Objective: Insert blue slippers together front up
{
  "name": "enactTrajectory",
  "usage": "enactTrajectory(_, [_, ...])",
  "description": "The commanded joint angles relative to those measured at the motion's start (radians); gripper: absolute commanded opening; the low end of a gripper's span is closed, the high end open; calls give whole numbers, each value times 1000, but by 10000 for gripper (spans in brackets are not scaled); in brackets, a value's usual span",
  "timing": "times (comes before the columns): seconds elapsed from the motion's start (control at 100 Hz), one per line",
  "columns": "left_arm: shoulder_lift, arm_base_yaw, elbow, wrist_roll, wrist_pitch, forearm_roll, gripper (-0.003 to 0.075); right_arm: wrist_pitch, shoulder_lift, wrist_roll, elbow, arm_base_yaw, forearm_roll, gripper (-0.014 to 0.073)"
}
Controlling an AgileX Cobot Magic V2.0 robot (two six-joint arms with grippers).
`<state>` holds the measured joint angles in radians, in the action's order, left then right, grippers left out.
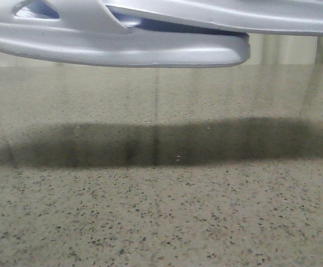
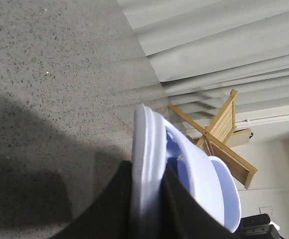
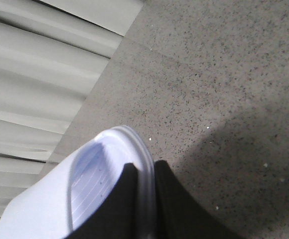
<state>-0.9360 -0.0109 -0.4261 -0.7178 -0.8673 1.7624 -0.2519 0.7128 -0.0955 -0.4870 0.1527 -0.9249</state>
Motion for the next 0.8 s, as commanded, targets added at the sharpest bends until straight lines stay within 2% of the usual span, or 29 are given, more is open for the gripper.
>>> enactTrajectory(0.0, [8,-3,-26,11,-53,82,16,85,4,13,-26,26,-21,-107])
enactTrajectory(0.38, [8,-3,-26,33,-65,86,16,169,114,15,-30,131,-13,-107])
enactTrajectory(0.62, [8,-3,-26,37,-67,86,15,238,147,15,-63,225,35,-107])
enactTrajectory(0.79, [8,-3,-26,37,-82,86,15,262,162,15,-65,238,73,-107])
